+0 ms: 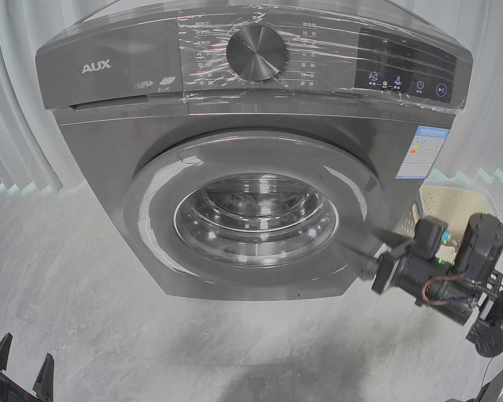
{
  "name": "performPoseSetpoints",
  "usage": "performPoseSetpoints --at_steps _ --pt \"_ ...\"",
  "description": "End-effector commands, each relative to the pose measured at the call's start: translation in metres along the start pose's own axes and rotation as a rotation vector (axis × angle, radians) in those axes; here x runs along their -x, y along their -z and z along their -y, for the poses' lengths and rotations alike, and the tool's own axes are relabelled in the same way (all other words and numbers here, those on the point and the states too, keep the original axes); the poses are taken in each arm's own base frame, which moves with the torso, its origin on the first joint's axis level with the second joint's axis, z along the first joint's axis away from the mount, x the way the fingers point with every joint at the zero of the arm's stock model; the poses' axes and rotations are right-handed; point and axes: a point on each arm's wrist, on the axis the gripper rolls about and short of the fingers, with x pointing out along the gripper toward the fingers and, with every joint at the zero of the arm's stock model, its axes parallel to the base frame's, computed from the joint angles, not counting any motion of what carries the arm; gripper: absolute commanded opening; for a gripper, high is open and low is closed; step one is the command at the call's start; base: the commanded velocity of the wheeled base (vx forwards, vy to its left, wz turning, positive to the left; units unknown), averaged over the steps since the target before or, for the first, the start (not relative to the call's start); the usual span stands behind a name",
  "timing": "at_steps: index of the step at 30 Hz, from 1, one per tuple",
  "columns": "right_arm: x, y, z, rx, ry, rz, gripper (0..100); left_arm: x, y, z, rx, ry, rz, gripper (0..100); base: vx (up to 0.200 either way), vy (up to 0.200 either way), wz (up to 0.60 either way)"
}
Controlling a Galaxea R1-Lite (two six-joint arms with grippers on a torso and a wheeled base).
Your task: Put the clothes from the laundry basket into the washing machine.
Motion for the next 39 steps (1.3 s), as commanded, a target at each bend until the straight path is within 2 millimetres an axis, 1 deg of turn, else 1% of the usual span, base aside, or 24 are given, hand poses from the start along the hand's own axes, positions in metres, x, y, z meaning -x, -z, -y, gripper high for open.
performPoseSetpoints --at_steps 1,2,3,5,14,17,18,19,21,24,26,28,29,39 --pt "0.033 -0.005 -0.016 0.003 -0.081 0.033 100 0.000 0.005 0.000 0.000 0.000 0.000 100 0.000 0.000 0.00" --pt "0.042 -0.006 -0.018 0.003 -0.097 0.039 100 0.000 0.005 0.000 0.000 0.000 0.000 100 0.000 0.000 0.00" --pt "0.043 -0.006 -0.018 0.003 -0.097 0.039 100 0.000 0.005 0.000 0.000 0.000 0.000 100 0.000 0.000 0.00" --pt "0.056 -0.005 -0.016 0.003 -0.097 0.040 100 0.000 0.005 0.000 0.000 0.000 0.000 100 0.000 0.000 0.00" --pt "0.079 0.000 -0.013 0.007 -0.100 0.040 100 0.000 0.005 0.000 0.000 0.002 0.000 100 0.000 0.000 0.00" --pt "0.092 0.003 -0.010 0.023 -0.096 0.040 100 0.000 0.005 0.000 0.000 0.002 0.000 100 0.000 0.000 0.00" --pt "0.092 0.003 -0.010 0.024 -0.097 0.041 100 0.000 0.005 0.000 0.000 0.002 0.000 100 0.000 0.000 0.00" --pt "0.101 0.006 -0.007 0.041 -0.084 0.038 100 0.000 0.005 0.000 0.000 0.002 0.000 100 0.000 0.000 0.00" --pt "0.107 0.007 -0.006 0.058 -0.081 0.041 100 0.000 0.005 0.000 0.000 0.002 0.000 100 0.000 0.000 0.00" --pt "0.118 0.004 -0.005 0.071 -0.073 0.061 100 0.000 0.005 0.000 0.000 0.002 0.000 100 0.000 0.000 0.00" --pt "0.126 0.002 -0.002 0.072 -0.057 0.068 100 0.000 0.005 0.000 0.000 0.002 0.000 100 0.000 0.000 0.00" --pt "0.128 0.002 -0.001 0.072 -0.050 0.066 100 0.000 0.005 0.000 0.000 0.002 0.000 100 0.000 0.000 0.00" --pt "0.138 0.002 0.002 0.073 -0.021 0.063 100 0.000 0.005 0.000 0.000 0.002 0.000 100 0.000 0.000 0.00" --pt "0.170 0.002 0.015 0.159 0.128 0.099 100 0.000 0.005 0.000 0.000 0.002 0.000 100 0.000 0.000 0.00"
